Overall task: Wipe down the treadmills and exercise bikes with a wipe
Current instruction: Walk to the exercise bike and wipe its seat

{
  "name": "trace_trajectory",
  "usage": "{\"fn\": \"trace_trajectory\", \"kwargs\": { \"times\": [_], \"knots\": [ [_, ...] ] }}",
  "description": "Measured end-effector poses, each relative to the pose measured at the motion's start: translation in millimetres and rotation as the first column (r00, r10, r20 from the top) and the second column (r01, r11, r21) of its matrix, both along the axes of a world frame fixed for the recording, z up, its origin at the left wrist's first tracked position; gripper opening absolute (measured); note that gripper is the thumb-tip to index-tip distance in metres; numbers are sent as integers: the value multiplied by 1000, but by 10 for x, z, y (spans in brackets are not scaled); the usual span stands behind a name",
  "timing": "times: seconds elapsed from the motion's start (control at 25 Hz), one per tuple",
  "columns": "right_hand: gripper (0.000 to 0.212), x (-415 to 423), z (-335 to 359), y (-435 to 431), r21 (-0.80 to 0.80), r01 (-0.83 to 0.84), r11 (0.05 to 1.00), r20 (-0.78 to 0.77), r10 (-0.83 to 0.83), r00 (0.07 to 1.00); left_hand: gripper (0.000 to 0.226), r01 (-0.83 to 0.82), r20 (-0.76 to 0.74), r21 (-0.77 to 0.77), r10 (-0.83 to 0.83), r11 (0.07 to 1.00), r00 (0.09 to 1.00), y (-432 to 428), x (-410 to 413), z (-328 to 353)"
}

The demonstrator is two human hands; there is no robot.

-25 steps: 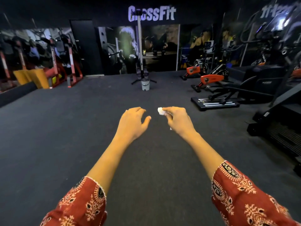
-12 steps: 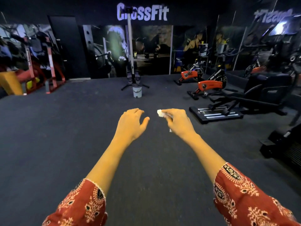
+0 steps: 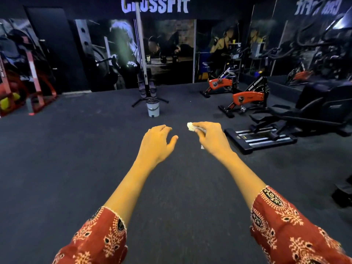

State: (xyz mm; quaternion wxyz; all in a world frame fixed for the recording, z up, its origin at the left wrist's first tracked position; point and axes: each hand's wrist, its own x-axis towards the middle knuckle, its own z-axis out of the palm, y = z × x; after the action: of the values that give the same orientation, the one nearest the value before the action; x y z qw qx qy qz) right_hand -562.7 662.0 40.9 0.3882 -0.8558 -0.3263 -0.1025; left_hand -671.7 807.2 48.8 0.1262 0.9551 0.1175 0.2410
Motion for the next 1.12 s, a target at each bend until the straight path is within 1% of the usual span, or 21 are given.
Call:
{"fn": "trace_trajectory", "kwargs": {
  "times": [0.12, 0.24, 0.4, 0.48, 0.56, 0.64, 0.72, 0.88, 1.0, 1.12],
  "knots": [
    [28, 1053, 189, 545, -1, 9, 1000, -16, -9, 1000, 45, 20, -15, 21, -20, 1000, 1000, 565, 1074, 206],
    [28, 1881, 353, 1038, 22, 11, 1000, 12, -11, 1000, 43, 4, 70, -13, -3, 1000, 998, 1066, 1912, 345],
    [28, 2998, 216, 1773, -11, -14, 1000, -19, 13, 1000, 44, -15, 12, -34, 15, 999, 1000, 1791, 3076, 134],
    [27, 3622, 113, 2144, -13, -12, 1000, -27, 12, 1000, 43, 4, 25, -36, -3, 999, 1000, 2172, 3736, 32],
    [27, 4292, 56, 2505, 2, 10, 1000, -5, -10, 1000, 43, 25, 49, -6, -25, 1000, 998, 2545, 4427, -16],
    [26, 4896, 61, 2853, 21, 23, 999, -22, -23, 1000, 44, 56, 19, 3, -56, 998, 998, 2912, 5088, 7],
    [27, 5570, 147, 3236, 4, 33, 999, -25, -33, 999, 46, 86, -4, 52, -86, 995, 996, 3345, 5844, 103],
    [27, 6762, 150, 3841, 26, 113, 993, -36, -112, 993, 48, 114, 14, 38, -114, 993, 993, 4011, 7133, 159],
    [27, 7662, 1, 4236, 12, 144, 989, -85, -143, 986, 48, 133, -45, 22, -132, 991, 990, 4432, 8019, -22],
    [27, 8721, -130, 4698, 0, 141, 990, -83, -140, 987, 47, 142, -67, 31, -140, 989, 988, 4934, 9086, -167]
  ]
}}
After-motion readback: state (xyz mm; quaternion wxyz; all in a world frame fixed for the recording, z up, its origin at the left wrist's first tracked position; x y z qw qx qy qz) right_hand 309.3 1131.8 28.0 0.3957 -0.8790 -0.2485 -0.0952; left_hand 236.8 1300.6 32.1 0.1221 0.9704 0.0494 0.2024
